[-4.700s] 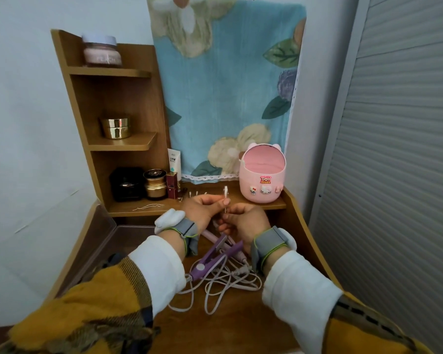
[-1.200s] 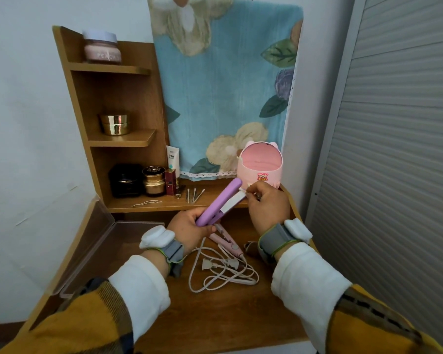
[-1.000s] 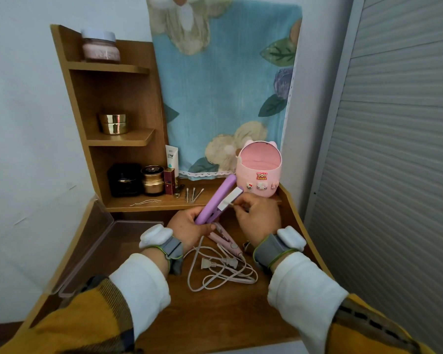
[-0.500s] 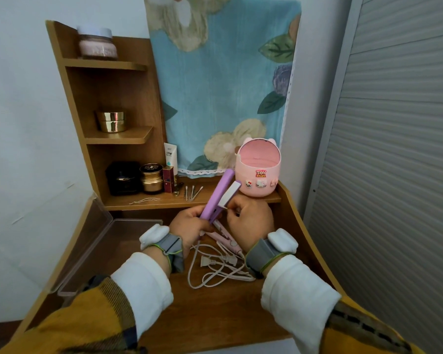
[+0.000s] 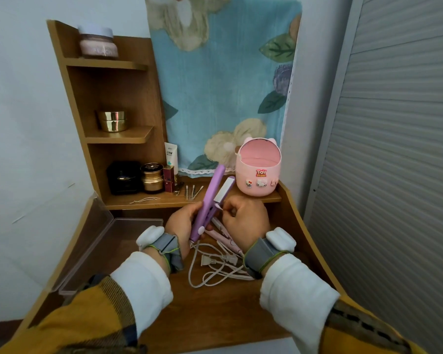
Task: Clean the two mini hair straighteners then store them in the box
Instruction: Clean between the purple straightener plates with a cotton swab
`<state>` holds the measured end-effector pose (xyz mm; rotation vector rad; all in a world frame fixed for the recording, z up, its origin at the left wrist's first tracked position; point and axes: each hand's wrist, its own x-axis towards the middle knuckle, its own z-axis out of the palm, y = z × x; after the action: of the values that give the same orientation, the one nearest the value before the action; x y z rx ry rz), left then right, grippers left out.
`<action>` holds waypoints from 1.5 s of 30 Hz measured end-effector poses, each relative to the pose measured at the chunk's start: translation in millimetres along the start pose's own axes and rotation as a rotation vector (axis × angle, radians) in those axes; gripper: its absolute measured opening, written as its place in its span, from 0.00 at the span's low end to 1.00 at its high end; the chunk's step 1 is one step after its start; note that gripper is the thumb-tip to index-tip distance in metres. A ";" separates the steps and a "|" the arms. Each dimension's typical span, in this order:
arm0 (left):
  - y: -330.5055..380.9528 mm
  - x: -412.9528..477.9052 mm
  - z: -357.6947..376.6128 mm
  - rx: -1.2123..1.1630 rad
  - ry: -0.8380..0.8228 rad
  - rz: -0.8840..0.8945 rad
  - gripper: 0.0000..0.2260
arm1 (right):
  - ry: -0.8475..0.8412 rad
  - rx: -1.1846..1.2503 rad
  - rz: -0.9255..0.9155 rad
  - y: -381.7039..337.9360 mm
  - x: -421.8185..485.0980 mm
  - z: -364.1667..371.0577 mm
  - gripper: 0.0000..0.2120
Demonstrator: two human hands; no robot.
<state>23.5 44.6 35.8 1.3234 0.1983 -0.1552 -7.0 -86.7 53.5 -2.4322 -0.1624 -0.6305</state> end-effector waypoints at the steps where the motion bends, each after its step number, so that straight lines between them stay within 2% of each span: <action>1: -0.3 1.2 -0.2 -0.018 0.021 0.008 0.14 | -0.024 -0.005 -0.005 -1.7 -1.8 0.4 0.04; 5: -0.5 4.4 -1.9 -0.054 0.028 0.025 0.16 | -0.126 0.016 -0.005 -5.9 -5.8 1.3 0.04; 10: 4.9 1.1 0.4 -0.059 0.010 0.042 0.15 | -0.078 0.031 0.023 -6.9 -2.8 -3.7 0.05; 13: 5.3 0.6 -2.3 -0.025 0.018 0.030 0.15 | -0.130 0.042 0.010 -9.0 -6.0 -2.3 0.04; 17: 6.0 -3.3 -4.3 -0.001 -0.013 0.044 0.12 | 0.041 0.010 0.069 -7.2 -0.6 -9.1 0.06; 21: 7.2 -5.2 -3.6 0.072 -0.019 0.061 0.15 | 0.025 -0.199 -0.043 -12.0 6.9 -17.6 0.10; 26: 8.1 -1.4 -4.2 0.200 0.081 0.041 0.17 | -0.154 -0.266 -0.203 -16.3 13.7 -25.2 0.11; 30: 6.4 2.3 -5.7 0.220 0.066 0.044 0.17 | -0.068 -0.281 -0.198 -12.4 15.8 -23.9 0.10; 35: 5.9 2.0 -2.8 0.110 0.001 0.069 0.15 | -0.166 -0.242 -0.234 -16.4 7.6 -15.6 0.09; 39: 2.8 5.6 -2.3 -0.028 -0.056 0.051 0.16 | -0.008 -0.191 -0.097 -11.7 1.5 -11.5 0.10; 43: 1.4 5.6 -0.2 -0.095 -0.058 0.037 0.15 | -0.116 -0.213 -0.127 -15.0 -4.8 -7.0 0.09; 45: 2.4 5.7 -0.4 -0.113 -0.055 0.028 0.15 | -0.095 -0.194 -0.105 -16.3 -6.4 -6.8 0.09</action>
<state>29.6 45.6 36.7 1.2076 0.1394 -0.1545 -19.6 -77.5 64.0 -2.6561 -0.2807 -0.6015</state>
